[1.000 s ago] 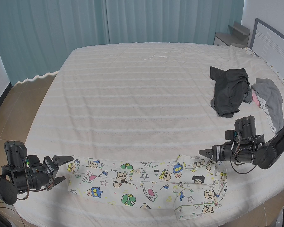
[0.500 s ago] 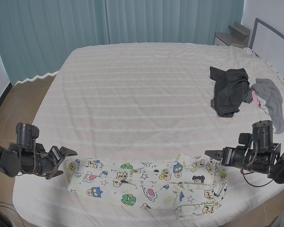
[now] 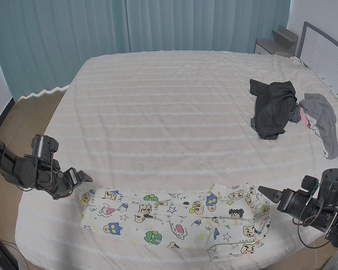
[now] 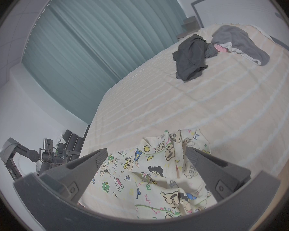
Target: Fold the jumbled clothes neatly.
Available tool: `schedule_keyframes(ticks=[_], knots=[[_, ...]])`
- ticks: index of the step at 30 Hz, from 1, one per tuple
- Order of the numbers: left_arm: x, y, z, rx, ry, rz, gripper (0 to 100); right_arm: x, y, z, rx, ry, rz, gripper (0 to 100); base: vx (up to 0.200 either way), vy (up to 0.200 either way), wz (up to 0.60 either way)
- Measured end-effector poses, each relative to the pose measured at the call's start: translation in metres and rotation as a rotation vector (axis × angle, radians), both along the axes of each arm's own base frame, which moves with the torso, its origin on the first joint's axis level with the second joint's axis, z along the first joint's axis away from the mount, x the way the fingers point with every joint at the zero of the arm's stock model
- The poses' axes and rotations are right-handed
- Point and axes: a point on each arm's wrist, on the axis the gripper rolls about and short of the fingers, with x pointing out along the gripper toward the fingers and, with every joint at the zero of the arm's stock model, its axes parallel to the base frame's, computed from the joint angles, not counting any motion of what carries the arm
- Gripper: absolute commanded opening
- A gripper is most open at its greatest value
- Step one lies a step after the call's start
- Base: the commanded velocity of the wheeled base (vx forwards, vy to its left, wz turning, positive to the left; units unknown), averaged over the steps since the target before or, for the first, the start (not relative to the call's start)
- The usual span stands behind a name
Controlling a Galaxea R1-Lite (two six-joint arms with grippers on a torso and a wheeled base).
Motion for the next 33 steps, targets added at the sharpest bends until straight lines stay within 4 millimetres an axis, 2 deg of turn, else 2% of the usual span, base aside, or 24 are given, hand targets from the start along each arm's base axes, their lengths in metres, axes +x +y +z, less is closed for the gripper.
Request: schedule_keyframes(ticks=[6, 11, 20, 27, 33], knots=[[0.01, -0.003, -0.014, 0.006, 0.042, 0.019, 100, -0.006, -0.001, 0.002, 0.02, -0.005, -0.008, 100, 0.0, 0.0, 0.0], [0.014, -0.014, -0.019, -0.02, 0.064, 0.055, 100, -0.008, -0.001, 0.004, 0.026, -0.008, -0.006, 100, 0.0, 0.0, 0.0], [0.016, -0.035, -0.021, 0.04, 0.084, 0.123, 100, -0.01, 0.0, 0.005, 0.038, -0.004, -0.002, 100, 0.0, 0.0, 0.0], [0.012, -0.045, -0.018, 0.025, 0.199, 0.169, 100, -0.01, 0.001, 0.005, 0.038, -0.002, 0.0, 100, 0.0, 0.0, 0.0], [0.018, -0.054, -0.012, -0.011, 0.197, 0.201, 100, -0.011, 0.001, 0.005, 0.038, -0.002, 0.0, 100, 0.0, 0.0, 0.0]])
